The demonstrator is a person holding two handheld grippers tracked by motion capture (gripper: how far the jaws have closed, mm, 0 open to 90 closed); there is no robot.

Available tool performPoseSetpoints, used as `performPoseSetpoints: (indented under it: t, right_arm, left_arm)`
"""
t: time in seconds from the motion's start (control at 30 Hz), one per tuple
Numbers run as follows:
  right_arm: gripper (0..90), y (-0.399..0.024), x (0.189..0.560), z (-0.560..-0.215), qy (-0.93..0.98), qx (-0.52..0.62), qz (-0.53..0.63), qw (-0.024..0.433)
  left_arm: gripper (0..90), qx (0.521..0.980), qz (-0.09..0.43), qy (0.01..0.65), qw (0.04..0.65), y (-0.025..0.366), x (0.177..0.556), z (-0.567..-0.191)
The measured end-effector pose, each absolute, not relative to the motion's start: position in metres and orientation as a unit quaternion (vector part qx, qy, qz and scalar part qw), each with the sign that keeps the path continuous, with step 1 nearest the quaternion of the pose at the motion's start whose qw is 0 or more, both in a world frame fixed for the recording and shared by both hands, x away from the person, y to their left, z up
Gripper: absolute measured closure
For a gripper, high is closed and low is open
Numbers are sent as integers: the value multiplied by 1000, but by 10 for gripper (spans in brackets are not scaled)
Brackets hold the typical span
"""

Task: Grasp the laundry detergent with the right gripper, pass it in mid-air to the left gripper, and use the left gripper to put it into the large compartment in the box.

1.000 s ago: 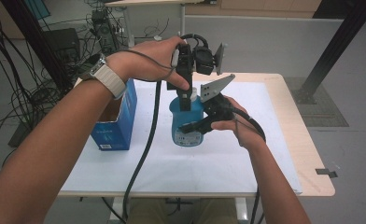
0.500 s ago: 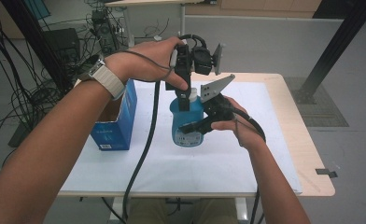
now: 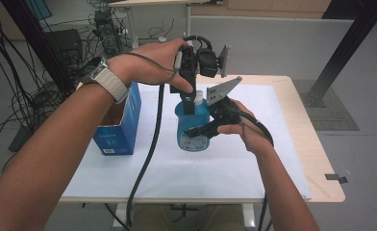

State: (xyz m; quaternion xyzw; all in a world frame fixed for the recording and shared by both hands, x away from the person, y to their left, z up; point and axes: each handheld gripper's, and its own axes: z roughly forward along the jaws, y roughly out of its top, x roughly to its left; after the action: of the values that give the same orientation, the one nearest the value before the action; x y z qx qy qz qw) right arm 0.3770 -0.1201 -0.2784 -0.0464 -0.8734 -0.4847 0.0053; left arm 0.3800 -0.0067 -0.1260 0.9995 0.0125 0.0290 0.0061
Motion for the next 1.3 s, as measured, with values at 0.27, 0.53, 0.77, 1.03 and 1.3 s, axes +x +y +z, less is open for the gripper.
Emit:
performPoseSetpoints:
  t: [0.27, 0.53, 0.77, 1.03, 1.3]
  right_arm:
    - [442, -120, 377, -279, -873, -46, -485, 5]
    - [442, -121, 377, -279, -872, -48, -486, 6]
    - [442, -122, 378, -280, -872, -49, -487, 7]
    - [442, -122, 378, -280, -872, -50, -486, 8]
    - [442, -122, 378, -281, -872, -51, -486, 8]
  left_arm:
    - [73, 999, 29, 13, 7, -6, 380, -126]
    - [74, 999, 30, 13, 8, -6, 380, -126]
    - [74, 999, 29, 12, 7, -6, 381, -127]
    - [75, 999, 29, 14, 6, -5, 382, -128]
    - [75, 999, 29, 14, 7, -5, 382, -128]
